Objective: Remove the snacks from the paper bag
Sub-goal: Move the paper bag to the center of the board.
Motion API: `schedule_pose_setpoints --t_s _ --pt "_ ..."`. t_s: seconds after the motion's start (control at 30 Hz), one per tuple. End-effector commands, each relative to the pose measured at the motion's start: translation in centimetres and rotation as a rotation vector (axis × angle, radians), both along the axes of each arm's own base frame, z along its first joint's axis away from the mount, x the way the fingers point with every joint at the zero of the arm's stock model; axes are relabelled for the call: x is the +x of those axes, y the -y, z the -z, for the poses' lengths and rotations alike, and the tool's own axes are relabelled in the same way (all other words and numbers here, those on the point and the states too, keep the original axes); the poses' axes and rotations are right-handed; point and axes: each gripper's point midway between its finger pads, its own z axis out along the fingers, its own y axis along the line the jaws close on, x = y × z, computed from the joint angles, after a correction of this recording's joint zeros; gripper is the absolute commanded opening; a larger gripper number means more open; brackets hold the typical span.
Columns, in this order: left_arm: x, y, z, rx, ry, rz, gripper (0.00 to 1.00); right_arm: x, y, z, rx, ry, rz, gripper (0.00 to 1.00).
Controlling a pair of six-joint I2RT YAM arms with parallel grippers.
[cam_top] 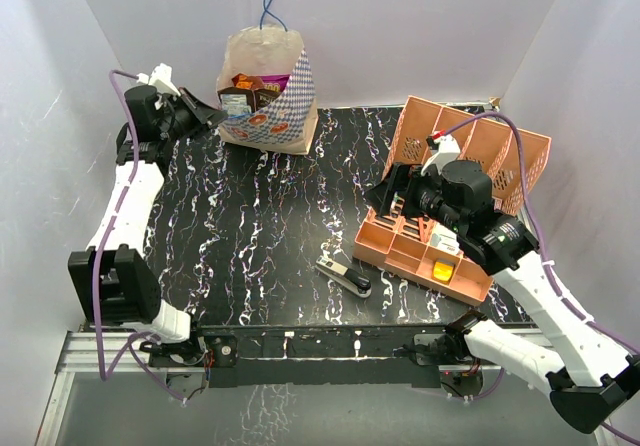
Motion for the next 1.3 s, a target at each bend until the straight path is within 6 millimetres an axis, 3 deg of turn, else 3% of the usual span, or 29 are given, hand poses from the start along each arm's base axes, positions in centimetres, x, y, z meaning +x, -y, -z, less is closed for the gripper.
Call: schedule_pose_setpoints --t_s 0.0,0.17,0.33,0.4,0.6,0.8,1.03,1.27 --pt "-3.4 1.6 -4.6 -0.151 0.045 0.021 0.00 0.7 -0.9 -2.4 0.068 0.059 -0.012 0.98" --pt "-6.2 2.2 -6.4 -0.271 0.022 0.007 0.00 0.7 -2.5 -2.1 0.105 0.026 -0.073 0.98" --pt "-9.2 2.9 -5.7 -0.469 -0.061 -0.048 0.00 1.1 -5.1 -1.9 0.158 -0.030 -0.173 0.98" --pt "-10.4 4.0 -6.2 -0.520 -0.042 -0.032 0.00 1.5 -6.3 -1.7 0.185 -0.068 -0.195 0.98" --pt "-13.5 8.0 -6.7 -0.430 -0.091 -0.028 0.00 1.9 -11.6 -2.4 0.239 -0.057 -0.271 0.98" --pt "-16.4 11.5 -5.5 -0.479 -0.156 -0.019 0.00 1.4 -16.0 -4.0 0.350 -0.067 -0.337 0.98" --pt "-18.9 17.5 -5.0 -0.456 -0.183 0.103 0.00 2.5 -15.3 -6.6 0.697 -0.166 -0.154 0.98" --pt "-19.6 16.7 -4.4 -0.414 -0.165 0.081 0.03 3.6 -13.8 -7.2 0.942 -0.268 0.000 0.98"
